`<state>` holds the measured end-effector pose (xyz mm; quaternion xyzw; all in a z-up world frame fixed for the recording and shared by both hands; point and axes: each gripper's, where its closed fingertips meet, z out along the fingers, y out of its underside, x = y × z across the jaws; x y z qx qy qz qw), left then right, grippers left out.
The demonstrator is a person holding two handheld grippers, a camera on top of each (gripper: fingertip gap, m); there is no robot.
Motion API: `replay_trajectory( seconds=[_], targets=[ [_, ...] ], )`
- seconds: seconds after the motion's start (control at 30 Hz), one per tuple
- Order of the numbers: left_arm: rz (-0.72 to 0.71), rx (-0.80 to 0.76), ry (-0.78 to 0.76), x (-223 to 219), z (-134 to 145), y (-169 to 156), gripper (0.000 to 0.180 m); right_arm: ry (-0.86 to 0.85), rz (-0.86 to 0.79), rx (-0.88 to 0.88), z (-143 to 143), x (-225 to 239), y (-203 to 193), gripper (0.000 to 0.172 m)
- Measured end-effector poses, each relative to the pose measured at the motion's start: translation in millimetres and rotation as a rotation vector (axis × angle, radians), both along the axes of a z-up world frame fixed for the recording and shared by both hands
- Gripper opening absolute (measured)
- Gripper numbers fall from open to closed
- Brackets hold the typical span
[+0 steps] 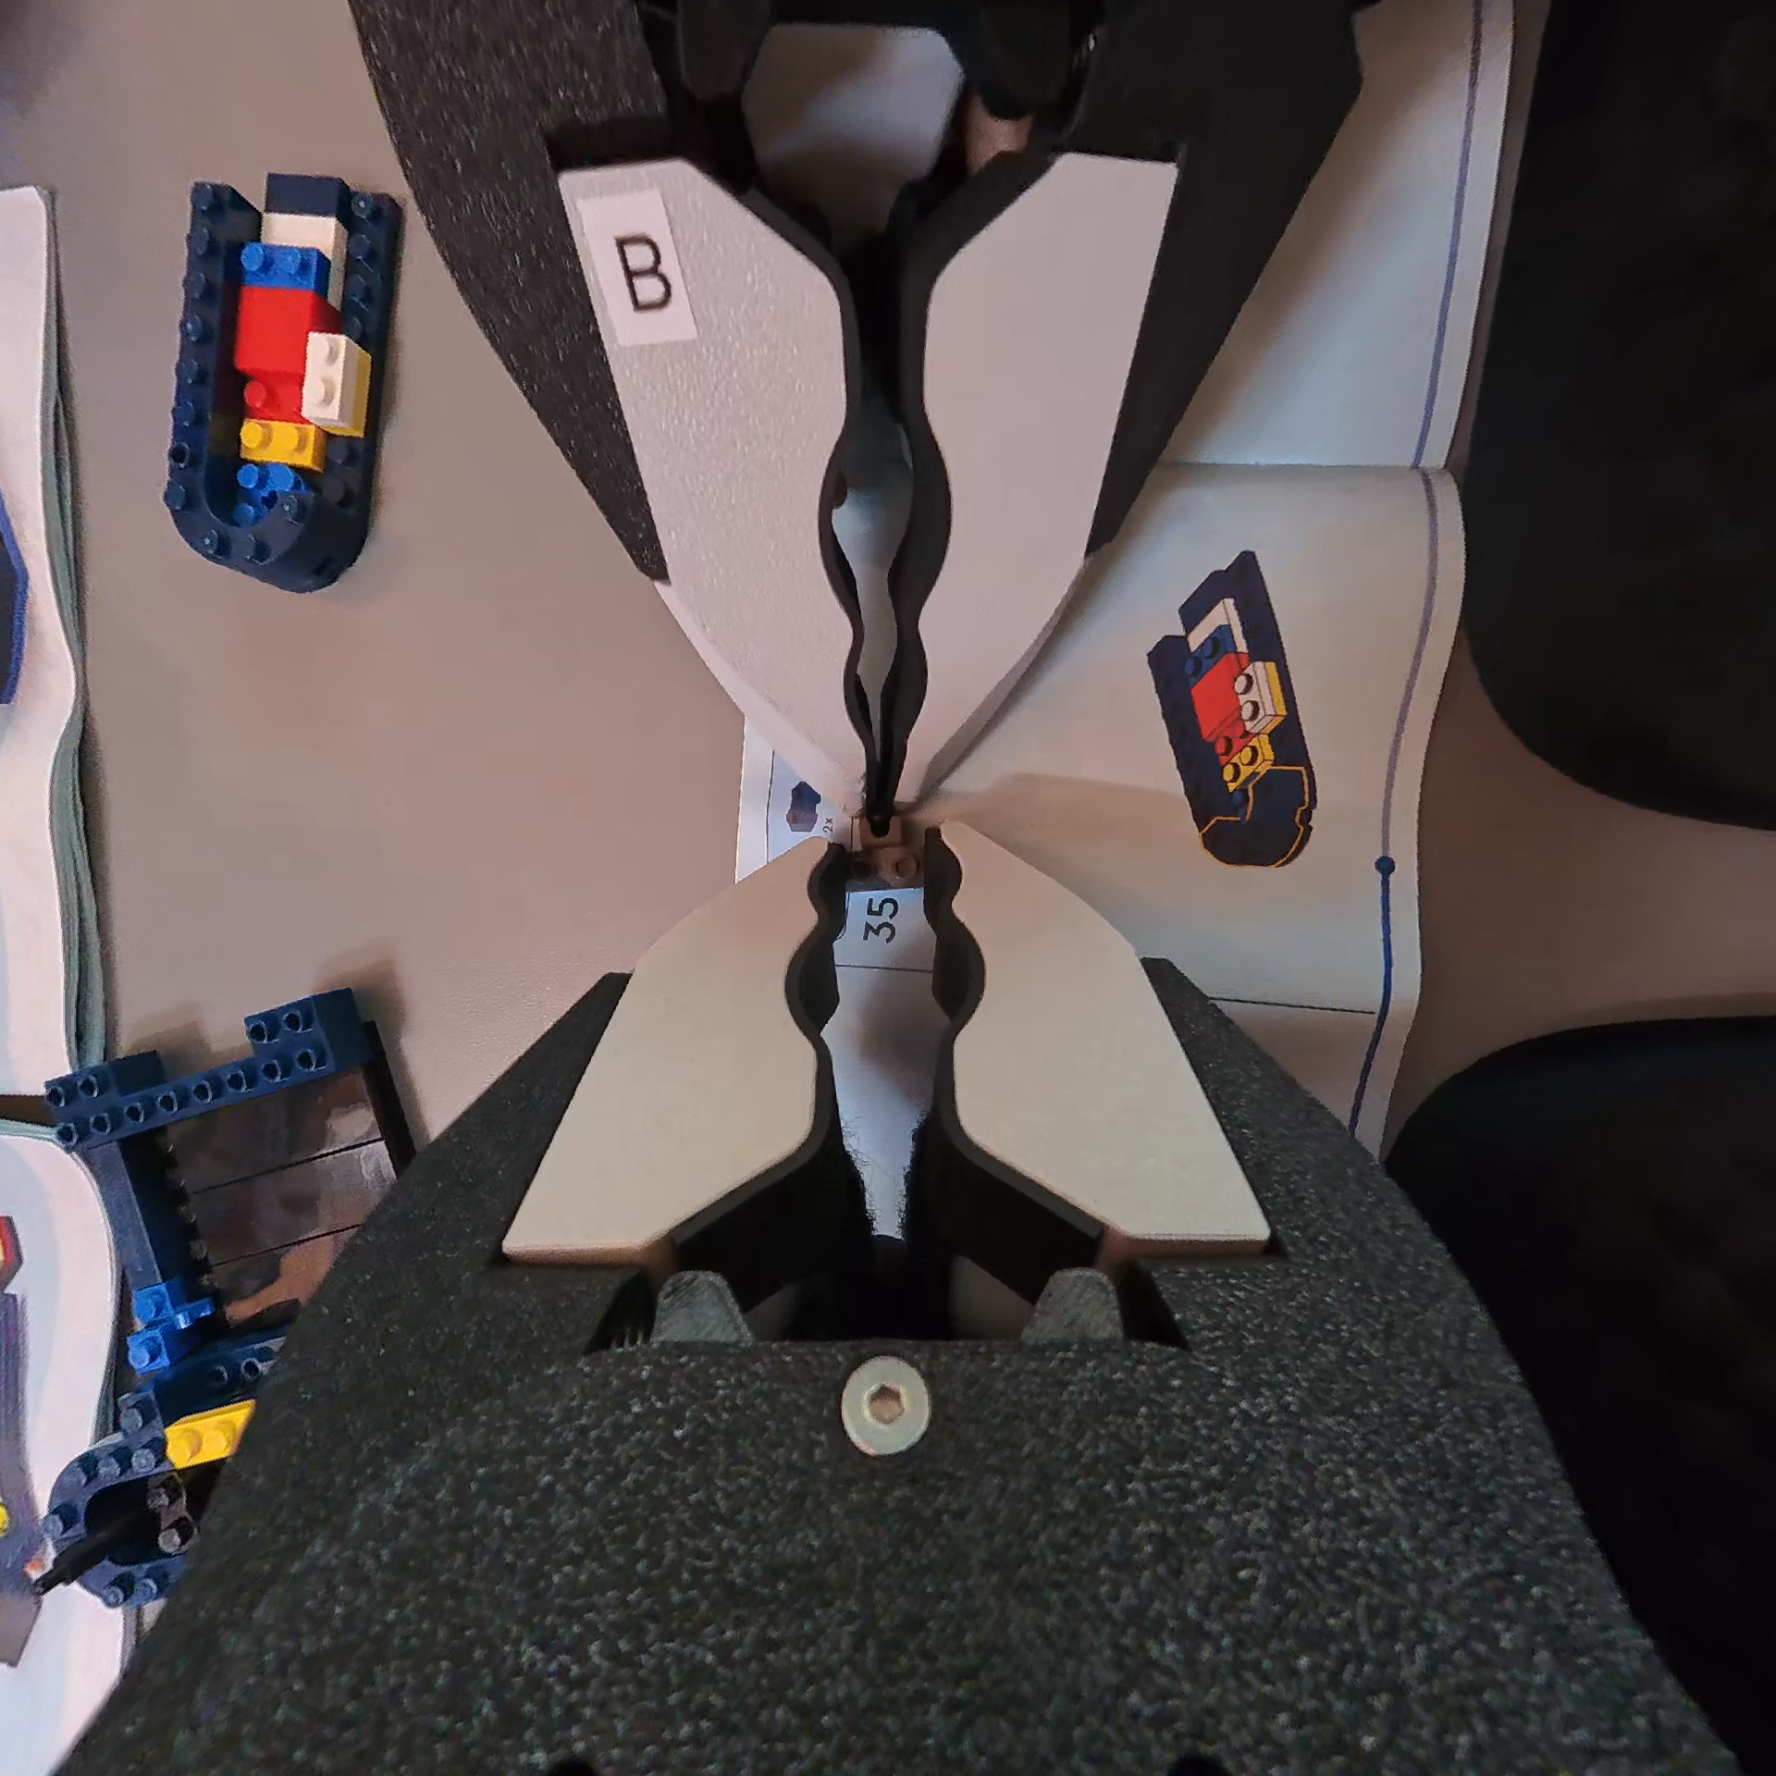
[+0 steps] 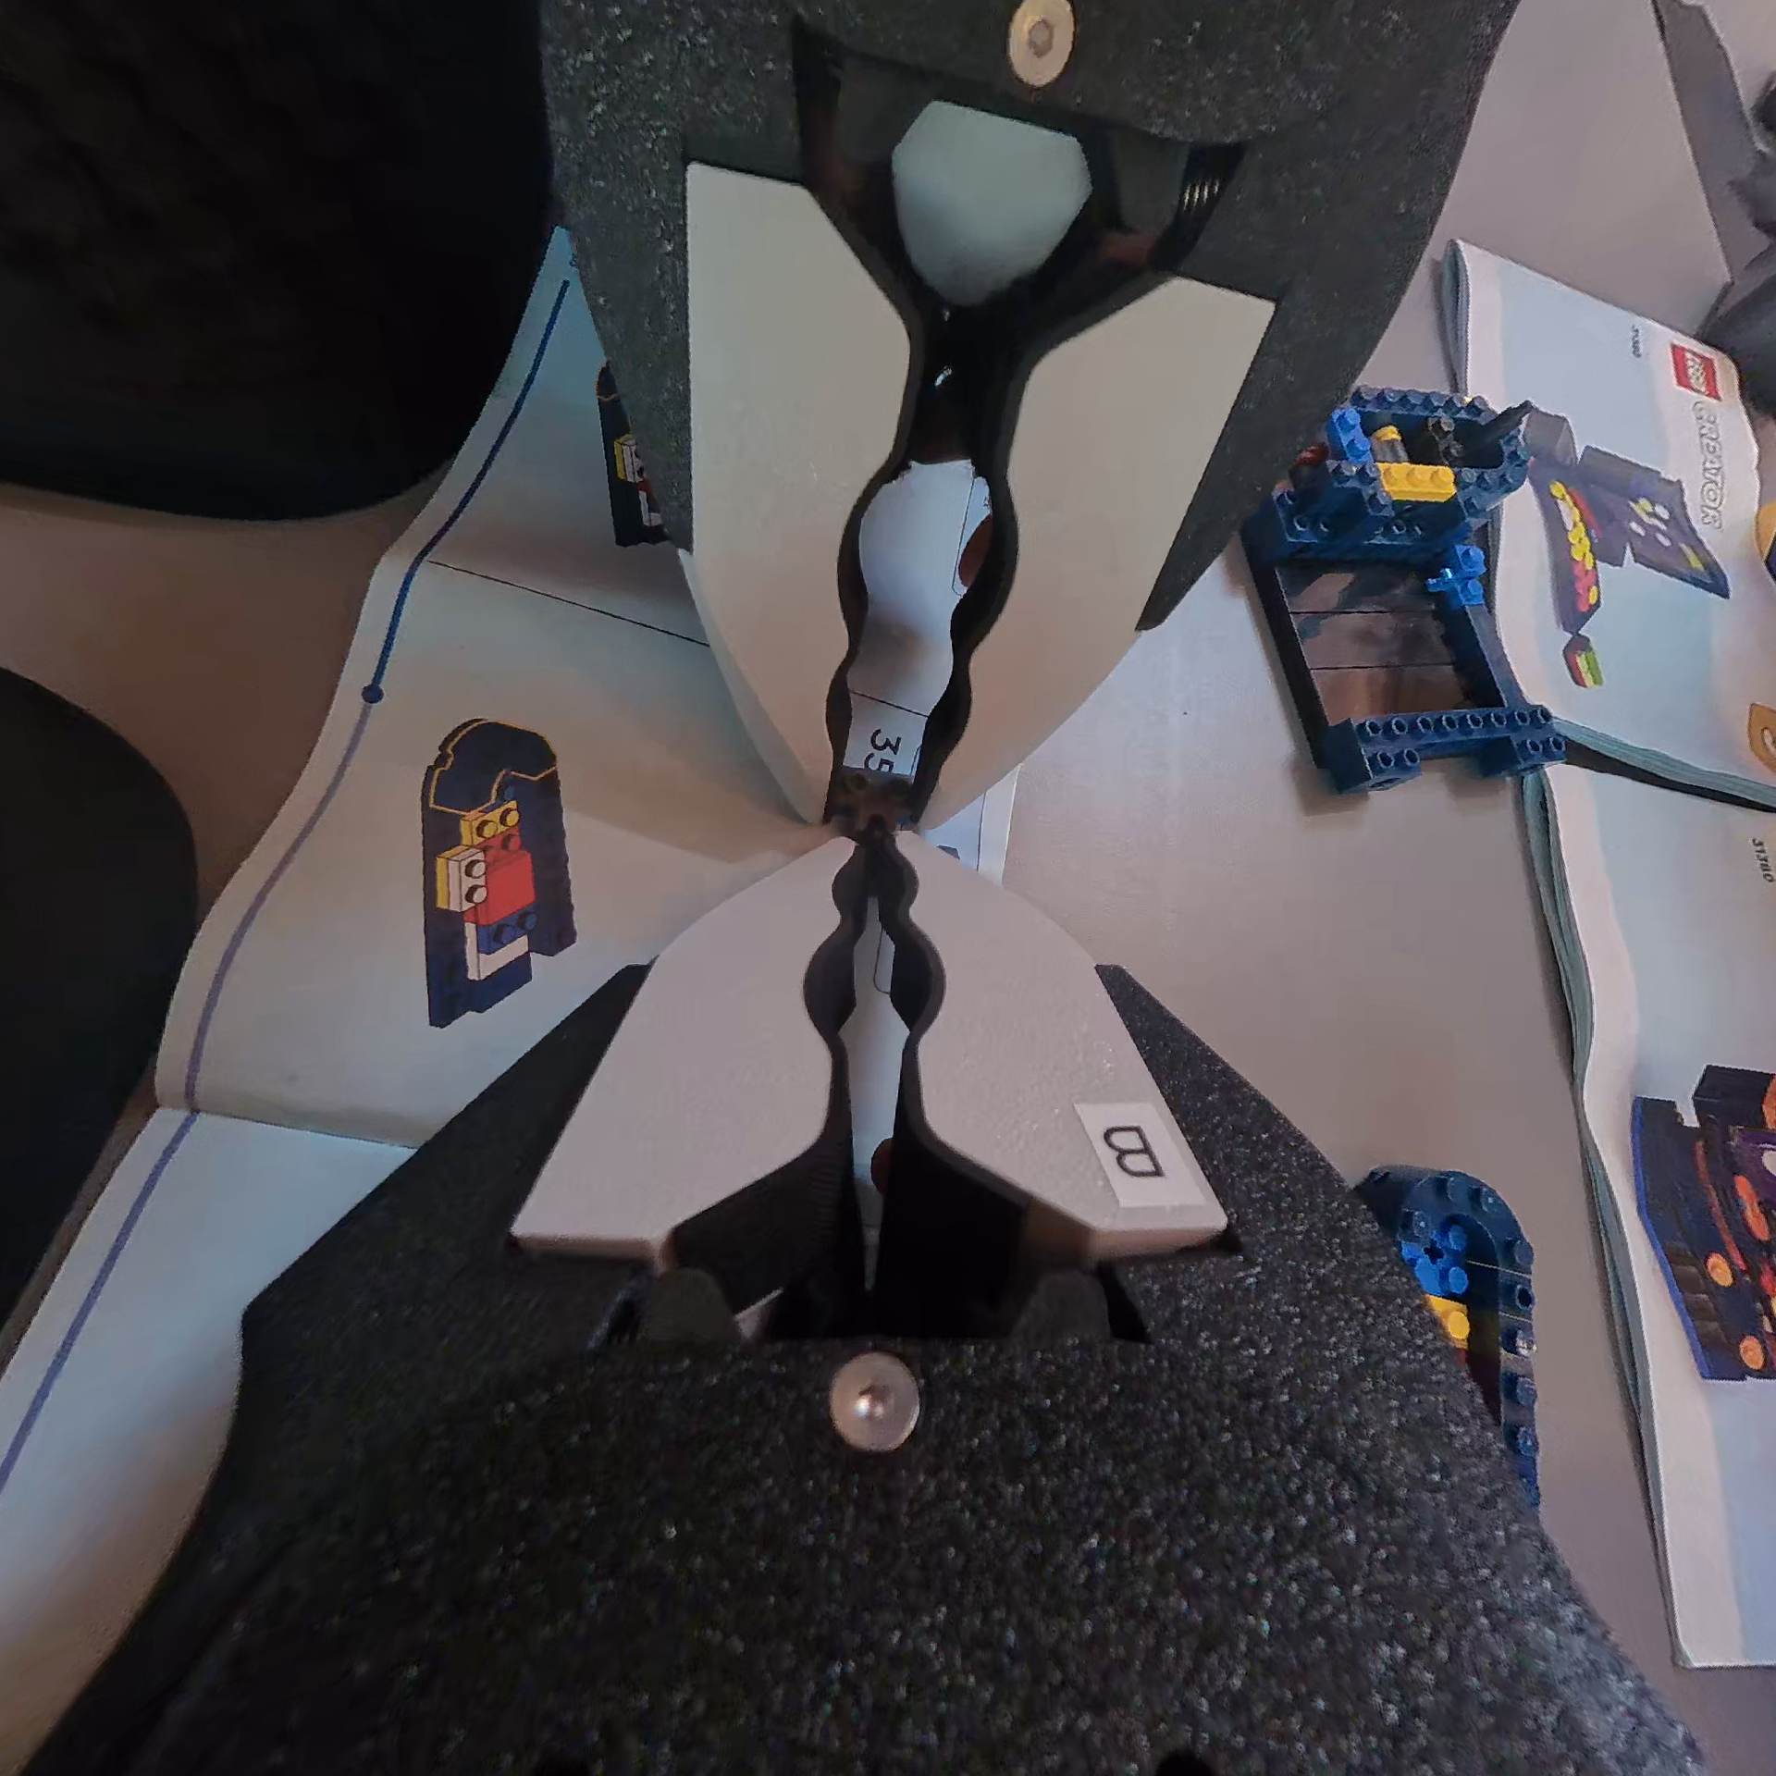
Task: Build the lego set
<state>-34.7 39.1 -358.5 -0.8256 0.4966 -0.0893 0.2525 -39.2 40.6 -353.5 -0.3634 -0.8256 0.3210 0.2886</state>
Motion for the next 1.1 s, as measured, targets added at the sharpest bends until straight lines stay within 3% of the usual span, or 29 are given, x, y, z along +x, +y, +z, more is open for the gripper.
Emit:
replay_trajectory(
  seconds=[0.23, 0.57, 0.7, 0.8, 1.1],
  targets=[
    [0.020, -0.038, 0.027, 0, 0, 0, 0.015, -0.040, -0.031, -0.048, -1, 0, 0, 0.002],
    [0.002, -0.076, 0.186, 0, -1, 0, 0.016, -0.027, -0.037, -0.116, 6, 7, 7, 0.008],
    [0.003, -0.087, 0.216, 0, -1, 0, 0.016, -0.102, -0.043, -0.126, -2, 20, 13, 0.011],
    [0.005, -0.101, 0.243, 0, -1, 0, 0.016, -0.095, -0.035, -0.127, -2, 19, 12, 0.000],
    [0.110, -0.129, 0.166, 0, -1, 0, 0.016, -0.141, -0.097, -0.205, -3, 11, 6, 0.000]
  ],
)
